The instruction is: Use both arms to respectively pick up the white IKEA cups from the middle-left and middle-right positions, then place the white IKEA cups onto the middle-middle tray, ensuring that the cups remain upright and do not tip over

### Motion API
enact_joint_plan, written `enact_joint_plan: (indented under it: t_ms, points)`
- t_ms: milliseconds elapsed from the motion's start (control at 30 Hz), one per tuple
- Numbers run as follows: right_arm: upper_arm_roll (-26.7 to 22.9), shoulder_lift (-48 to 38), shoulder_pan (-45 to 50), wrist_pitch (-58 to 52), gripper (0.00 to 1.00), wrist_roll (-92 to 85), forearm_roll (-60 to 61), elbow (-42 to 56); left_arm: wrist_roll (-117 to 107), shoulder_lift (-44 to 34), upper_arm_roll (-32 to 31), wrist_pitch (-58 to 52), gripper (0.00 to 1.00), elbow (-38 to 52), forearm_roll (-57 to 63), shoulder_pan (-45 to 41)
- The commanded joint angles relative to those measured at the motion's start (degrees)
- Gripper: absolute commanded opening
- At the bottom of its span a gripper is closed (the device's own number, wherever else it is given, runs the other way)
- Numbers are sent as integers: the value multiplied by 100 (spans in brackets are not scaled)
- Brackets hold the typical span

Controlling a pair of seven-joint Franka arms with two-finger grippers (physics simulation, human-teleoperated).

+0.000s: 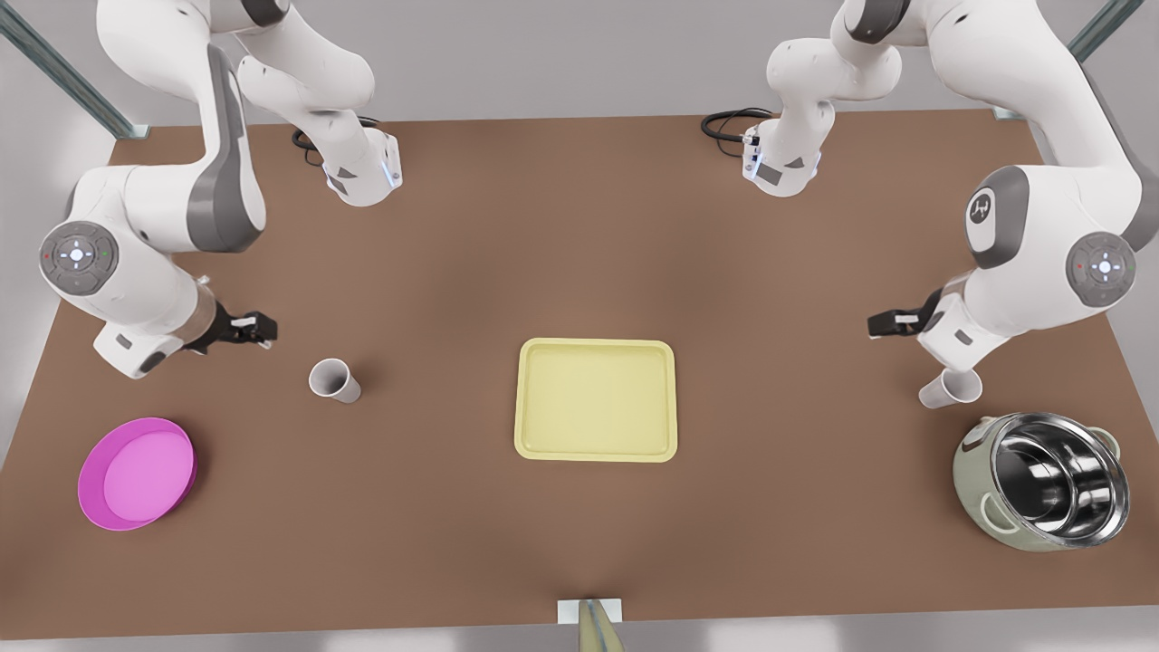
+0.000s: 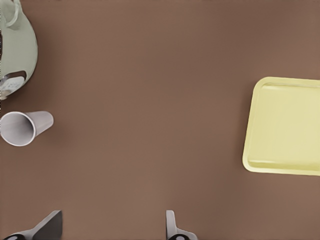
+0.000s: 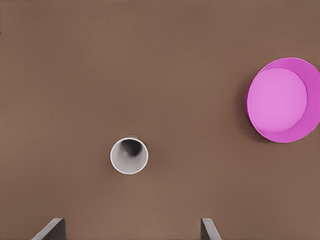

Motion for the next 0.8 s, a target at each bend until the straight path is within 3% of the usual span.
enact_joint_plan:
  t_ms: [0,67,100,233,400,600,767]
  points:
    - [0,0,14,348,100,17,21,9,-119,-11,0,314,100,3,25,0]
    - [0,9,6,339,100,-1,39,0,-111,-2,62,332,100,3,16,9]
    - [0,35,-3,348,100,-1,39,0,222,50,457,402,100,-50,-124,9]
    - [0,334,-3,357,100,-1,48,-70,593,648,1178,2230,100,-981,-265,544]
    - [-8,773,-65,840,100,-1,267,-535,1138,938,1363,4023,100,-1887,-546,1045]
    - [-17,624,-302,2053,100,-1,355,-1660,1269,1395,1442,4190,100,-1896,-819,1467]
    - [-17,633,-504,2457,100,-247,355,-2056,1287,1659,1442,4208,100,-2124,-845,1450]
